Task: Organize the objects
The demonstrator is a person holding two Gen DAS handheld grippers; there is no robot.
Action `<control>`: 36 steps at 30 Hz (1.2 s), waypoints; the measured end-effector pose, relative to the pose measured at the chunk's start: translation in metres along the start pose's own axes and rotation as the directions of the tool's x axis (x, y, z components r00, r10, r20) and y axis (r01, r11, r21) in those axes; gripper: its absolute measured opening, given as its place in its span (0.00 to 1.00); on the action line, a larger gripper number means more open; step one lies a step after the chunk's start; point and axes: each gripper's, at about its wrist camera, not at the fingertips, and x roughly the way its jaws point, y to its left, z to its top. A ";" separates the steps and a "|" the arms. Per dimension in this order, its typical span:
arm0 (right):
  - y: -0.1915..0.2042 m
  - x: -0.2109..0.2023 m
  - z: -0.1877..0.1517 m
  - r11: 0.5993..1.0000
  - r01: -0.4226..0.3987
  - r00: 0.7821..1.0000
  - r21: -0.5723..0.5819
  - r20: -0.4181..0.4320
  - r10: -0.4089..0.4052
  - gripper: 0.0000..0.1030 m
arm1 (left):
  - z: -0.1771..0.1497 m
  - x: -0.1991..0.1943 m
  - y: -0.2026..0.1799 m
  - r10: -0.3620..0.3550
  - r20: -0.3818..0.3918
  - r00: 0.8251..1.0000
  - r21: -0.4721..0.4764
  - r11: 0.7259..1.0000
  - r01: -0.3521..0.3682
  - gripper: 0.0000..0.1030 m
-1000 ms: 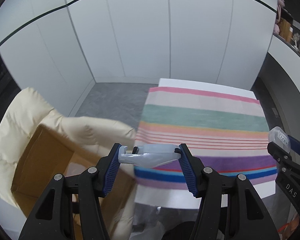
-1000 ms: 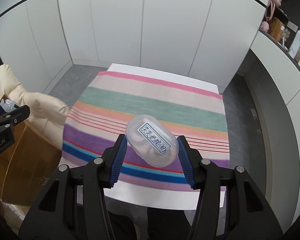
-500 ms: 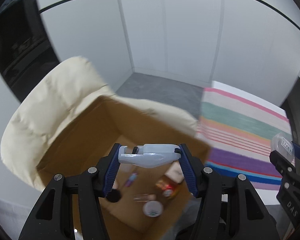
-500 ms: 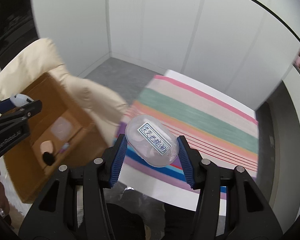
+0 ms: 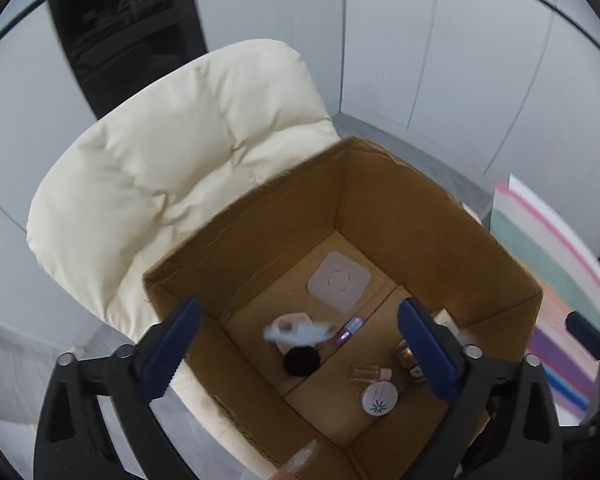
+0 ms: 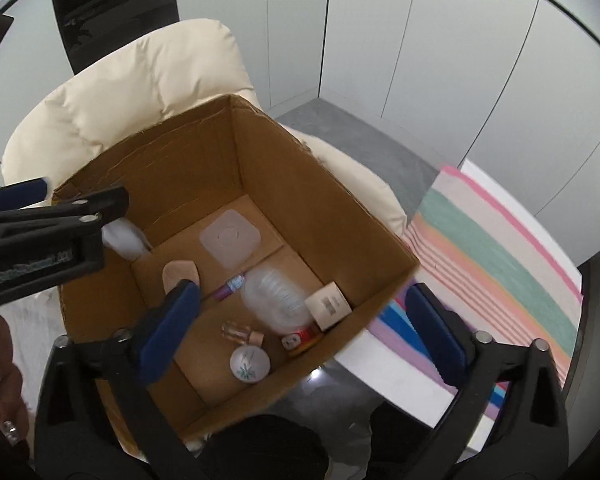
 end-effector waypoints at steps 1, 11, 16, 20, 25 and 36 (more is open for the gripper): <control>0.005 0.003 0.001 1.000 0.007 1.000 -0.006 -0.005 -0.007 1.00 | 0.000 -0.001 0.005 -0.004 0.007 1.000 -0.005 1.000 0.004 0.97; -0.005 0.012 0.004 0.992 -0.033 0.996 0.121 -0.077 0.043 1.00 | 0.003 0.001 0.003 -0.052 -0.044 0.998 0.054 0.997 0.054 0.97; -0.037 -0.026 -0.006 0.964 -0.027 0.993 0.263 -0.101 0.055 1.00 | 0.012 -0.034 -0.014 -0.111 -0.084 0.990 0.148 0.981 0.122 0.97; -0.063 -0.090 -0.013 0.927 0.026 0.993 0.374 -0.114 0.018 1.00 | 0.012 -0.082 -0.029 -0.152 -0.121 0.981 0.234 0.956 0.177 0.97; -0.082 -0.179 -0.027 0.881 0.097 0.993 0.464 -0.107 -0.052 1.00 | 0.012 -0.154 -0.059 -0.191 -0.200 0.961 0.341 0.906 0.251 0.97; -0.108 -0.282 -0.059 0.793 0.140 0.989 0.594 -0.041 -0.144 1.00 | -0.004 -0.249 -0.095 -0.172 -0.059 0.983 0.500 0.847 0.179 0.99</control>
